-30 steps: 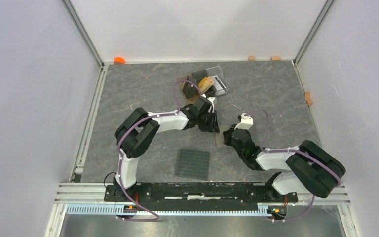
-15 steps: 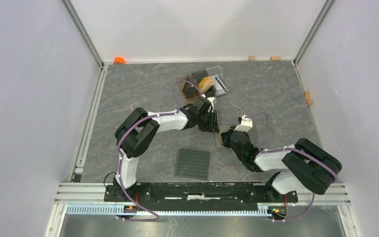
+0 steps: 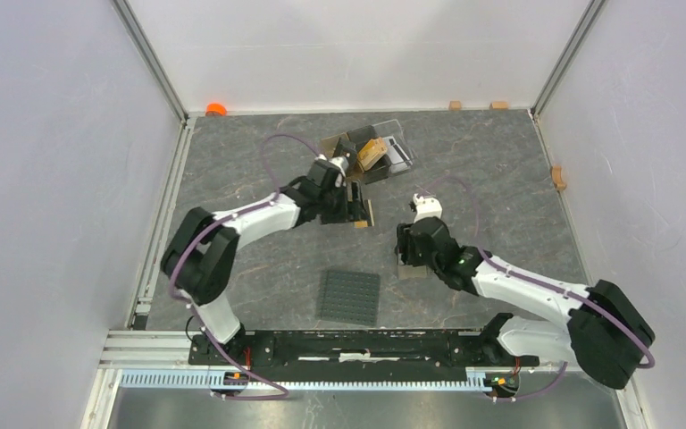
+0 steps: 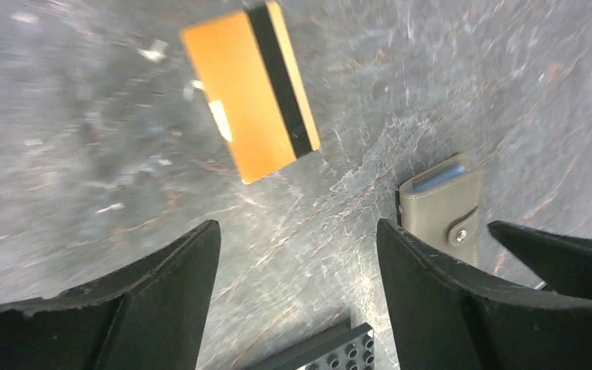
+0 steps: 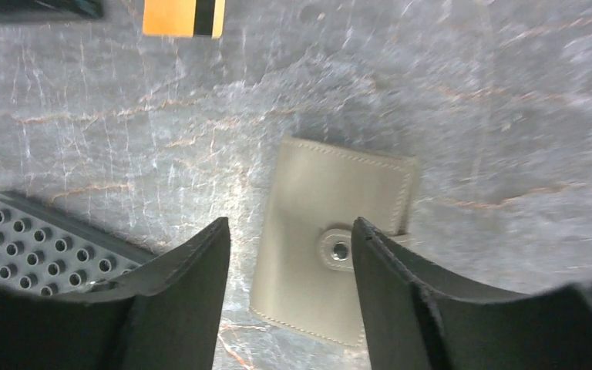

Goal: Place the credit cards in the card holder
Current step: Close the card holder at the center of the board, then reset both arms

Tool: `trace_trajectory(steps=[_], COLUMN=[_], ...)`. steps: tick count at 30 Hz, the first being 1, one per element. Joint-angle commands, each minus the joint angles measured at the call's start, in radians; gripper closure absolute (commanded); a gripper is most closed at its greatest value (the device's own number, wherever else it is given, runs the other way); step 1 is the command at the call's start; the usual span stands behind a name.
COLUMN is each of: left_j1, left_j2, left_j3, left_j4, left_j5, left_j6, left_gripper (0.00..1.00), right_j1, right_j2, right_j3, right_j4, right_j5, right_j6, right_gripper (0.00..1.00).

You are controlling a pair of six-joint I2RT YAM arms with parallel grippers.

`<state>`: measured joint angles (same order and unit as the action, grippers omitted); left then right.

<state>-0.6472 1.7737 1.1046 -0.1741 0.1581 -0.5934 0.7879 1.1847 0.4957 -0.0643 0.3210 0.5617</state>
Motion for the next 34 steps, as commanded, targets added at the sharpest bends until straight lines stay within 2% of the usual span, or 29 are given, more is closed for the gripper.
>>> trace_trajectory(steps=[1,5,9,13,17,22,26,34], left_j1=[0.098,0.184,0.281,0.299,0.299,0.299,0.299,0.299], left_j2=[-0.170,-0.307,-0.487,-0.694,-0.912,-1.126,-1.183,-1.152], left_j3=[-0.063,-0.131,-0.178,-0.164,-0.169,-0.274,-0.297,-0.278], left_j4=[-0.026,-0.071,-0.145,-0.274,-0.315,-0.286,-0.271,-0.289], left_j5=[-0.017,-0.056,-0.109,-0.292,-0.399,-0.492,-0.509,-0.508], left_j6=[0.019,0.035,0.053,0.142,0.257,0.346,0.352,0.360], left_gripper=[0.17,0.12,0.07,0.05,0.02,0.00,0.00,0.00], right_j1=[-0.076,-0.226,-0.376,-0.479,-0.517,-0.518,-0.520,-0.520], right_j2=[-0.067,-0.094,-0.138,-0.265,-0.423,-0.566,-0.596,-0.622], right_j3=[0.089,0.065,0.067,0.055,-0.017,-0.123,-0.143,-0.136], right_j4=[-0.184,-0.146,-0.141,-0.092,0.052,0.208,0.216,0.210], right_j5=[-0.010,-0.091,-0.117,-0.105,-0.054,-0.007,-0.006,-0.005], right_j6=[-0.118,-0.198,-0.275,-0.353,-0.451,-0.512,-0.516,-0.511], right_gripper=[0.32,0.22,0.18,0.16,0.16,0.15,0.15,0.15])
